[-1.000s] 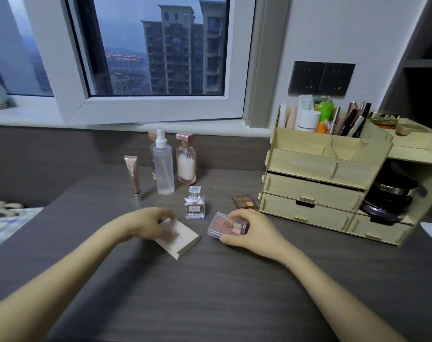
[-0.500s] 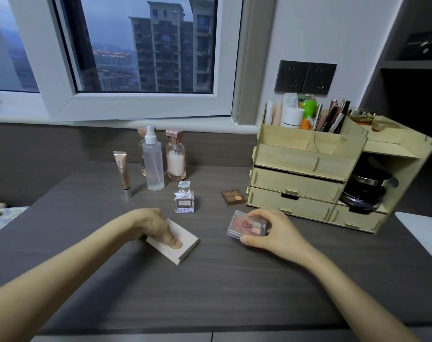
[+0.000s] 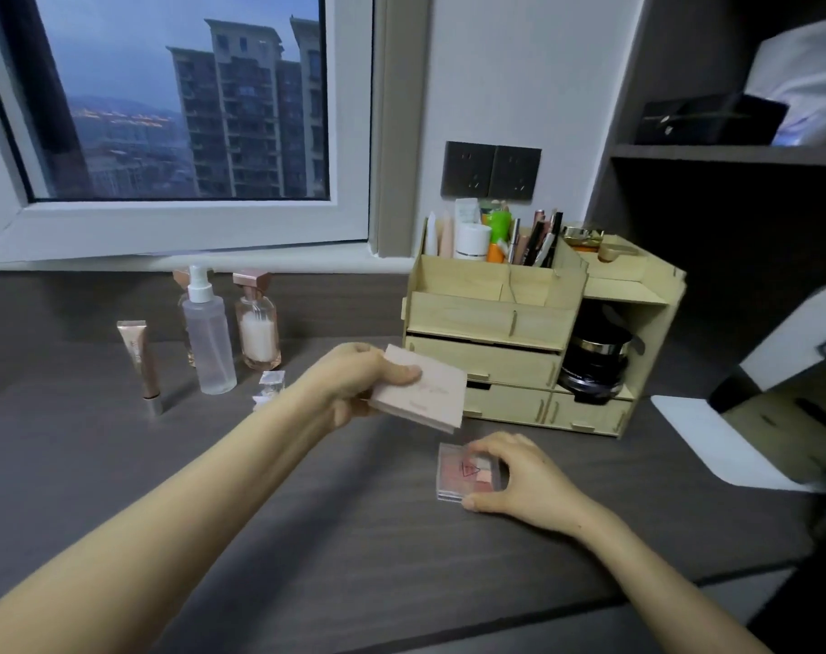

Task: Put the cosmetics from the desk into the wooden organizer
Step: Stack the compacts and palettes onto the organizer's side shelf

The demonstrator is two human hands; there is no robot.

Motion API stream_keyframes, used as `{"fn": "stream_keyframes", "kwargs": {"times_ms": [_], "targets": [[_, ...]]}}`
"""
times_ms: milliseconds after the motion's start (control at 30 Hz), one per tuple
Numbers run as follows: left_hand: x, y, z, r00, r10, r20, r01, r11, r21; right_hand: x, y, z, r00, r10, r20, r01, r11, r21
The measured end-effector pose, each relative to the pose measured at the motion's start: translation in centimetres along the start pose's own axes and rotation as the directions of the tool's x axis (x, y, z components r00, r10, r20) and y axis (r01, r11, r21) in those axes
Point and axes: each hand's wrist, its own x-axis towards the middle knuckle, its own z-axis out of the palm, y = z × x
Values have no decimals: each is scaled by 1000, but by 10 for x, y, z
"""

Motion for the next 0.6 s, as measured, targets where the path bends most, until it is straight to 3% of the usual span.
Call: {"fn": "stream_keyframes", "kwargs": {"times_ms": [67,133,167,200,267,300,367,467,600], "targets": [[3,13,22,998,58,14,-56,992,-113,-3,-4,-18,999,42,-18,-37,980,196],[7,28,41,993,118,22,-112,975,-191,-7,-12,-50,967,135,-217,-12,871,491],[8,36,50,990,138,25,-129,966,-223,-11,-16,-67,922,155,-355,59,849,525],[11,43,59,988,153,24,-143,961,-239,-13,-21,-84,870,128,-476,110,891,440],[16,59,78,984,172,39,-156,953,-260,-14,-23,-107,763,-88,-640,122,992,10],[15,68,89,983,173,67,-148,950,-274,-11,-19,-115,708,-203,-677,87,975,-202],[16,85,111,976,175,129,-137,955,-262,-3,-7,-127,597,-346,-724,-24,894,-447],[22,102,132,965,187,183,-144,964,-224,2,19,-144,495,-423,-759,-168,810,-561],[30,107,128,951,292,106,-273,949,-158,7,52,-170,499,-341,-797,-341,768,-542]]}}
